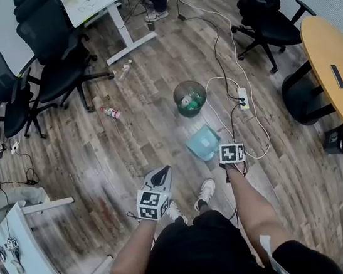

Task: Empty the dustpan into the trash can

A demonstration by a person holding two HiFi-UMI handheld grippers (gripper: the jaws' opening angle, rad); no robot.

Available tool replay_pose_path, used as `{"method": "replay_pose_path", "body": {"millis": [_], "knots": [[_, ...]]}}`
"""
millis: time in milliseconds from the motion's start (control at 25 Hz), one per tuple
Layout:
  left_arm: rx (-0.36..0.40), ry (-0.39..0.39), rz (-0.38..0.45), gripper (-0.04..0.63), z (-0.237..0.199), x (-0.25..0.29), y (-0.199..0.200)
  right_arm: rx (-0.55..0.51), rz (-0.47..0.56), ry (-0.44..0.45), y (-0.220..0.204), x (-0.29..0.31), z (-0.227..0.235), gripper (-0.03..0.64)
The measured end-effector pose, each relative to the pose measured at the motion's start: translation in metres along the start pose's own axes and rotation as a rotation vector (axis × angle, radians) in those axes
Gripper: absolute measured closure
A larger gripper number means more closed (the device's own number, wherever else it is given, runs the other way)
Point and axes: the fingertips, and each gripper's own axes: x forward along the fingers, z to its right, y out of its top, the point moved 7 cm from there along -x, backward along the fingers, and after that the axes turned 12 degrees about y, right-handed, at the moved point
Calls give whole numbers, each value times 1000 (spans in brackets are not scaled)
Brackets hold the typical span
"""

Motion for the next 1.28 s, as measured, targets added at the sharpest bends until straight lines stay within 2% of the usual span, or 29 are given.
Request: {"method": "replay_pose_path", "body": {"millis": [80, 160, 320, 480, 720, 960, 1160, 1280], "knots": [[0, -3, -4, 572, 0, 1, -1, -1, -5, 5, 4, 1, 1, 491], [0, -9, -7, 572, 0, 2, -3, 8, -14, 31, 6, 3, 1, 375], [2, -22, -9, 572, 4, 5, 0, 18, 1, 65, 8, -2, 4, 328], [9, -37, -2, 572, 7, 10, 6, -11, 85, 97, 9, -11, 2, 285], [14, -52, 18, 572, 8, 13, 14, -100, 243, 108, 15, -48, -11, 279], [0, -60, 66, 572, 5, 8, 31, -174, 414, 115, 31, -111, -31, 281], [49, -68, 180, 572, 5, -9, 68, -219, 540, 130, 39, -172, -50, 281], [112, -81, 255, 572, 9, -18, 93, -282, 625, 141, 46, -208, -69, 281]]}}
